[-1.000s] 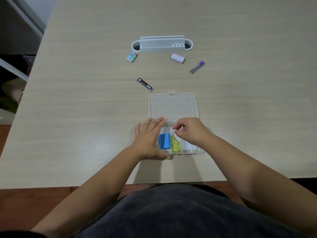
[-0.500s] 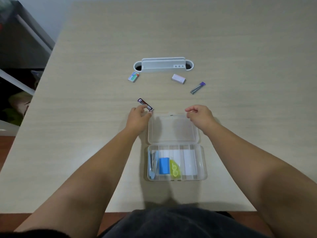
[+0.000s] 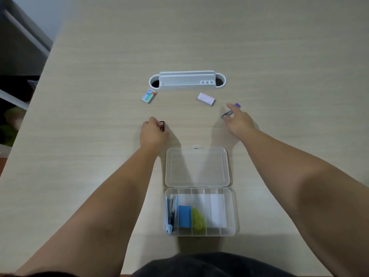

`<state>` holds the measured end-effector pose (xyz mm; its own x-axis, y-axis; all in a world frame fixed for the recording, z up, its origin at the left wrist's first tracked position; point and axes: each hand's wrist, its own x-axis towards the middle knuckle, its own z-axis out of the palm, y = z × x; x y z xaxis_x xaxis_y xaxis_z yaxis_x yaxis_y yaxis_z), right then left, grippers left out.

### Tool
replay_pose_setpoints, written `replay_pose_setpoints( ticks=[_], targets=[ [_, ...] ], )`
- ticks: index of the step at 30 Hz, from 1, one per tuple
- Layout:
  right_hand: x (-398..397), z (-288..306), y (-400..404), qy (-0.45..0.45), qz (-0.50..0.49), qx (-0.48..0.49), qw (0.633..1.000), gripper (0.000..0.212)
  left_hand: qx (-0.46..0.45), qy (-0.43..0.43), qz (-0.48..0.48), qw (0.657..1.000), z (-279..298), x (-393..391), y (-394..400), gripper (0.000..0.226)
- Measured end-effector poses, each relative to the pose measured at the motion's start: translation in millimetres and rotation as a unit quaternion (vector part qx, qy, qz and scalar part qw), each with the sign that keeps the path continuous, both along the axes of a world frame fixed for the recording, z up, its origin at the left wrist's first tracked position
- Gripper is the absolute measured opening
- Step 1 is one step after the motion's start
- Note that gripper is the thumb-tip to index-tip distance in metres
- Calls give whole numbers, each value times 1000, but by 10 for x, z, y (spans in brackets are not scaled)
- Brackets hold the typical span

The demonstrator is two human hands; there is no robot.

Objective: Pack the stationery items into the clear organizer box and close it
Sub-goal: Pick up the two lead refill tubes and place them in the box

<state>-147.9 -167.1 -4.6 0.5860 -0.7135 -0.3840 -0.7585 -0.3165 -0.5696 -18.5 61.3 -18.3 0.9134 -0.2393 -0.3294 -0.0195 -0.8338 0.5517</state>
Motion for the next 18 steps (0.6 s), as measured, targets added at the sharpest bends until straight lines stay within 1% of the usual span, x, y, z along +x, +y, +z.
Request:
replay_pose_setpoints(
  ticks=[2,4,7,11,14,15,16,18],
  targets=[
    [76,-23,-29,38,12,-35,999,41,-29,22,31,999,-16,29,-28,32],
    [136,-67,-23,52,1,-72,996,33,-61,36,64,995,-12,21,-46,36],
    [196,-142,-7,52,-32,-87,994,24,-111,52,98,988,-5,-4,-42,28],
    [201,-112,-29,49,-42,-66,996,28,-117,65,97,986,75,10,1,24],
    [78,-81,4,49,-48,-76,995,39,-195,71,102,973,227,-62,43,23],
    [24,-80,19,44,-58,-68,995,41,-226,70,104,966,298,-109,70,24],
    [-37,-86,36,24,-79,-39,996,43,-254,72,100,959,363,-170,114,28],
    [-178,-51,101,-42,-146,77,985,53,-293,85,69,950,462,-327,233,37]
  ],
)
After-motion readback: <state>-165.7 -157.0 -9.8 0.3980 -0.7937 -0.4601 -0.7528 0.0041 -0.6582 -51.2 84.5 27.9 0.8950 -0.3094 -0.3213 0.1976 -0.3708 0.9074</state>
